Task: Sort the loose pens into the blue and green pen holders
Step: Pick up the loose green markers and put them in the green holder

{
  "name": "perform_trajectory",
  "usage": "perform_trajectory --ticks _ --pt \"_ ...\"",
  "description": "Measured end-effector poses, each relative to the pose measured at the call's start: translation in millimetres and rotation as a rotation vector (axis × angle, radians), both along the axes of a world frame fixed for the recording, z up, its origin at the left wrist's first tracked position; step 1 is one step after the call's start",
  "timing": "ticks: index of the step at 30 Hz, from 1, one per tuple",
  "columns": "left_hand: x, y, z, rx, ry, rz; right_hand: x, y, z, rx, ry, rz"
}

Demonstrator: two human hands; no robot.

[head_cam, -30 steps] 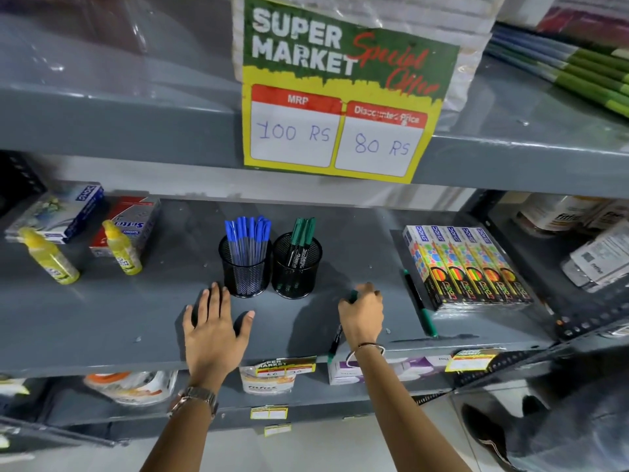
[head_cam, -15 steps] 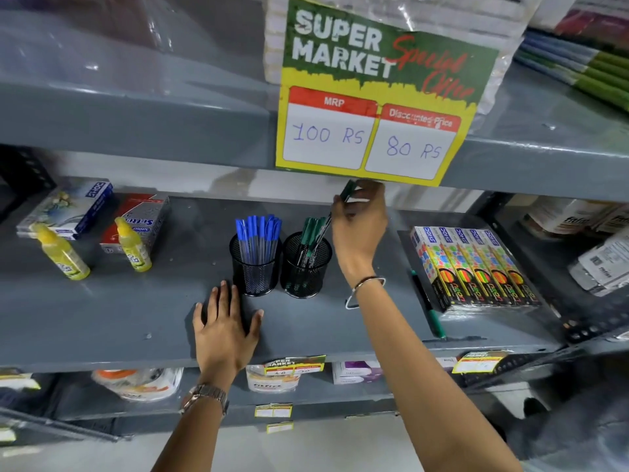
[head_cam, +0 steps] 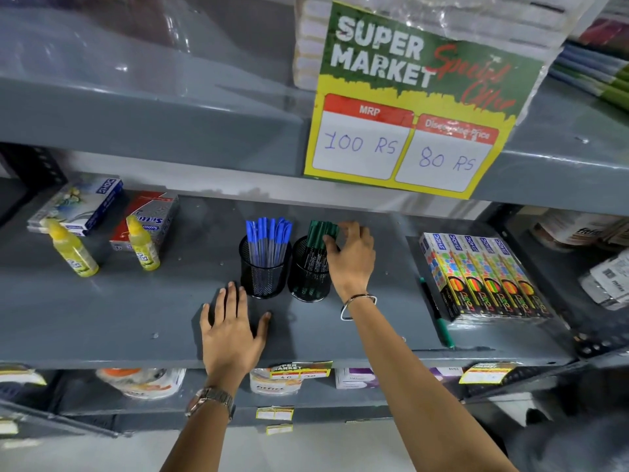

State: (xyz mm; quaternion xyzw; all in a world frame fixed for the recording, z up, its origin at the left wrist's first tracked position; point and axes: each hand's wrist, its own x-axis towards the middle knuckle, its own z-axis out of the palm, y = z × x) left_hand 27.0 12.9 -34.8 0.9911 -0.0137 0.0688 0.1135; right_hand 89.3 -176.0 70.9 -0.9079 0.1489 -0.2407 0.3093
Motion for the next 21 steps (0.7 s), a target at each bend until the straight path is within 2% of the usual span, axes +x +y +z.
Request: perform_trajectory --ticks 4,8,10,12,14,19,21 --pt "0.5 0.0 -0.1 -0.005 -0.013 -0.003 -8.6 -0.8 -3.2 -0.020 -0.073 0.015" --pt "0.6 -0.4 -2.4 -0.004 -0.011 -0.005 -40.2 -41.2 -22.7 -0.075 -0.139 -0.188" --pt "1.0 -0.4 -3.5 -0.001 -0.005 0.001 -64.3 -73.4 -46.6 -0.162 -0.057 -0.330" --pt "1.0 -0.7 -4.0 -0.003 -0.014 -0.001 -90.2 -98.1 -68.1 -0.206 0.106 -0.446" --pt "1.3 -1.6 -3.2 -0.004 -0.026 -0.006 -108.4 -111.3 -79.8 -0.225 0.196 -0.500" --pt "-0.2 -0.9 -3.4 -0.008 -0.026 -0.011 -117.1 -109.5 -78.8 -0.259 0.282 -0.447" --pt "-0.5 -0.7 -3.3 -0.006 -0.022 -0.016 -113.2 -99.1 -75.8 -0.253 0.254 -0.348"
